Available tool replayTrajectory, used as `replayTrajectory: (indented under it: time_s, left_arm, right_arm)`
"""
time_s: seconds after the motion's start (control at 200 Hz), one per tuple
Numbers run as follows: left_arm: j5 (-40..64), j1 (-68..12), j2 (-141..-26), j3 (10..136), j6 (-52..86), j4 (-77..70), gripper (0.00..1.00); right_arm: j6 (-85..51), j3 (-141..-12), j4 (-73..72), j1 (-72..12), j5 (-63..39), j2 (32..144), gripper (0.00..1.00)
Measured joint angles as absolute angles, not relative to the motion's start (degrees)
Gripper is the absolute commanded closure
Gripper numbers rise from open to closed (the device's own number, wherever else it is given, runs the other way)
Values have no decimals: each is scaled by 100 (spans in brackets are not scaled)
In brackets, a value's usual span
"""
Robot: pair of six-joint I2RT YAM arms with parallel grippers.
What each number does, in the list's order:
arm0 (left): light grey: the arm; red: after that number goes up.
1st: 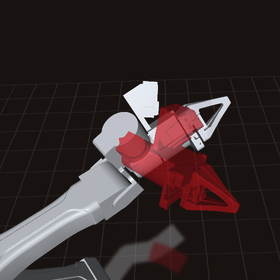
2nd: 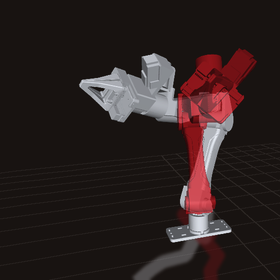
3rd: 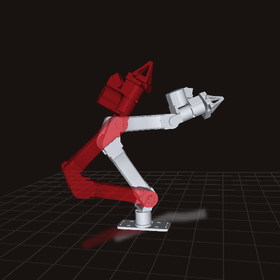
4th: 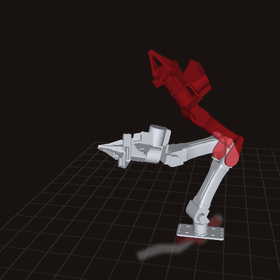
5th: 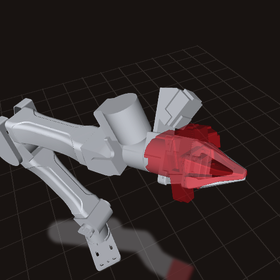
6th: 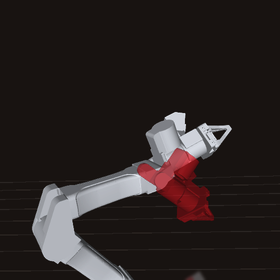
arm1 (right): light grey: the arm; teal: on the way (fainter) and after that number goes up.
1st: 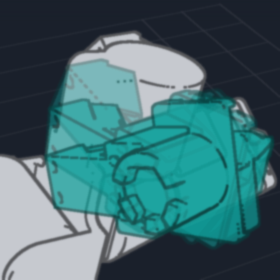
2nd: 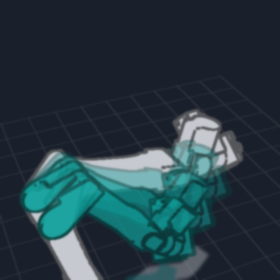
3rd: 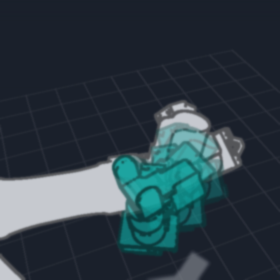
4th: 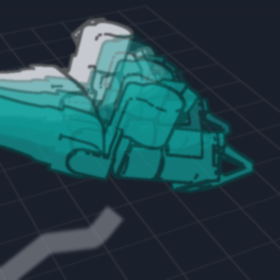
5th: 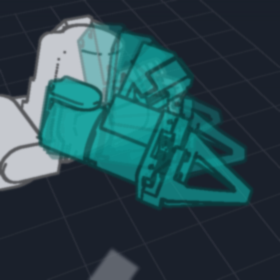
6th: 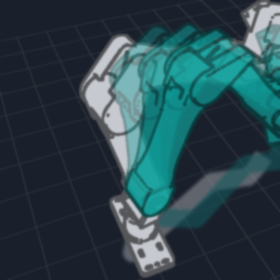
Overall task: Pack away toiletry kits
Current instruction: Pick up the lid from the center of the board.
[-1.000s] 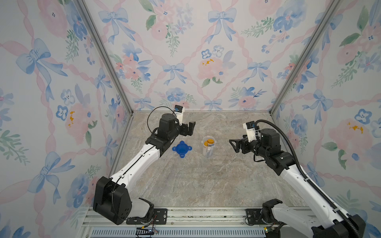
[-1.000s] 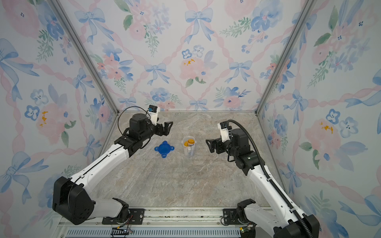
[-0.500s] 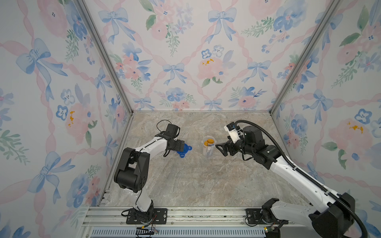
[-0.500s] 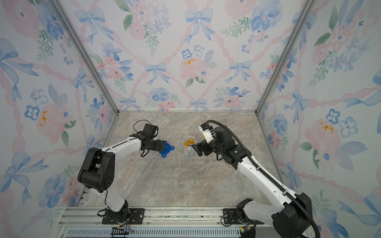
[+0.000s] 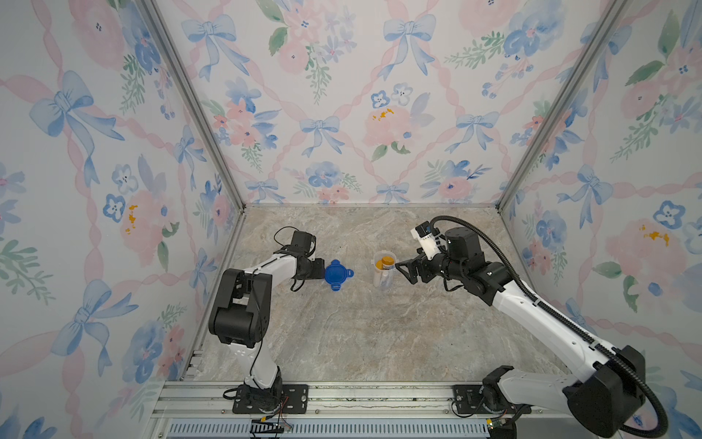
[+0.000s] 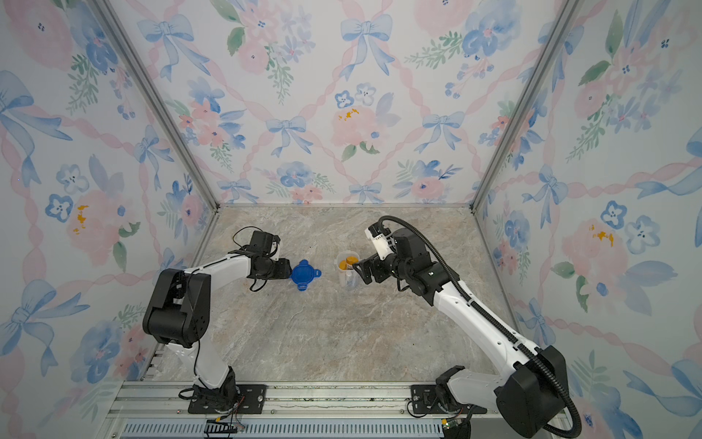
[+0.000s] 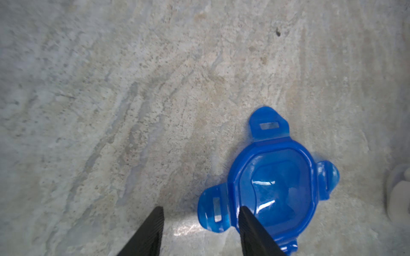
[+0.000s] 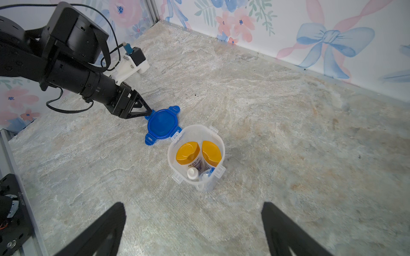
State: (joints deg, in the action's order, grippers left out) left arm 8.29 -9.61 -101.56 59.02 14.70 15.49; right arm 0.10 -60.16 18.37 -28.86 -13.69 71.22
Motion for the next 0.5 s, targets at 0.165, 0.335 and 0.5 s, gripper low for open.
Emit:
replayTrajectory:
  time_s: [0.165, 0.335, 0.5]
  left_arm:
    - [1487, -611, -10136, 5548, 1673, 1009, 55]
    - [2080, -475, -10175, 5367, 1903, 600, 65]
    - [2469, -416, -10272, 5310, 2047, 344, 70]
  right_arm:
    - [10, -5994, 1822, -2818, -1369, 7100, 3]
    - [12, -5946, 1820, -2810, -1367, 7032, 3]
    - [51, -5920, 1822, -2788, -1323, 6938, 3]
